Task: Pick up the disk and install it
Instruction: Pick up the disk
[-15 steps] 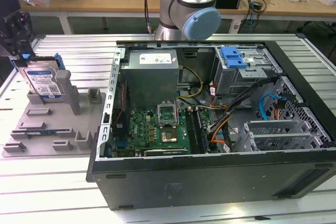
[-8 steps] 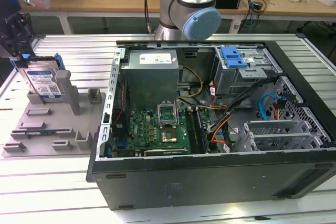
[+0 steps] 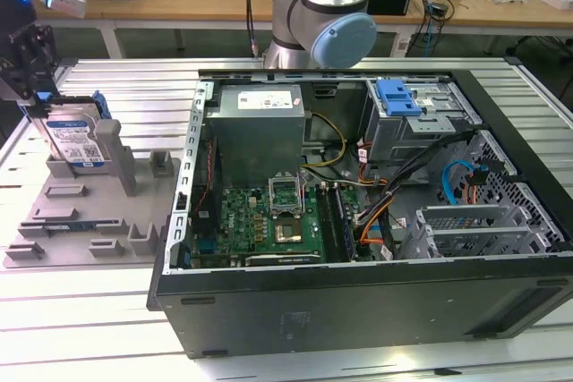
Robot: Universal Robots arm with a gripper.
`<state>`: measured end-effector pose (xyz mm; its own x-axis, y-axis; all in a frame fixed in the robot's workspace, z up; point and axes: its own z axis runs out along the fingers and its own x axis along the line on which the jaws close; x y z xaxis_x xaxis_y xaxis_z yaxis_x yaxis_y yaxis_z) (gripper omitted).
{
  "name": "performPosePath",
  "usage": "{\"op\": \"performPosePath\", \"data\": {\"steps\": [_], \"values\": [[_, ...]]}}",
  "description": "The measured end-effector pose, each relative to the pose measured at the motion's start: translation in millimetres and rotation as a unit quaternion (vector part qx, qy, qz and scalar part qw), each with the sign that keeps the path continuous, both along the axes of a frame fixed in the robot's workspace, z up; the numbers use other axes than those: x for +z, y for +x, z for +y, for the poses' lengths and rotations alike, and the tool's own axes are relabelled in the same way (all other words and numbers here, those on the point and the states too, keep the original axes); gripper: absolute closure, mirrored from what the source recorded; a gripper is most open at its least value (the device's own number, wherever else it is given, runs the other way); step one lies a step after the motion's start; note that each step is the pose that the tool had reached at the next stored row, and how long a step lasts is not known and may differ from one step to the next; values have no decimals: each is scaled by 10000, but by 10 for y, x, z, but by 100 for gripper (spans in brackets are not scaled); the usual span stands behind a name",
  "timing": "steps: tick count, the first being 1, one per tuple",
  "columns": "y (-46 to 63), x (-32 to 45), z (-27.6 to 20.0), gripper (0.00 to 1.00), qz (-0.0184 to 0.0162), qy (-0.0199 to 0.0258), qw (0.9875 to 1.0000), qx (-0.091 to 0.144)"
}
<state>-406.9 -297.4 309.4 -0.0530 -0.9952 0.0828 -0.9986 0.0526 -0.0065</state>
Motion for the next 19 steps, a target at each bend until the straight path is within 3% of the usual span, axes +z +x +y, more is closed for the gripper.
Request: {"op": "performPosePath", "data": {"steps": [19], "values": [[-11,-77,0,51,0,4,10000,0]]}}
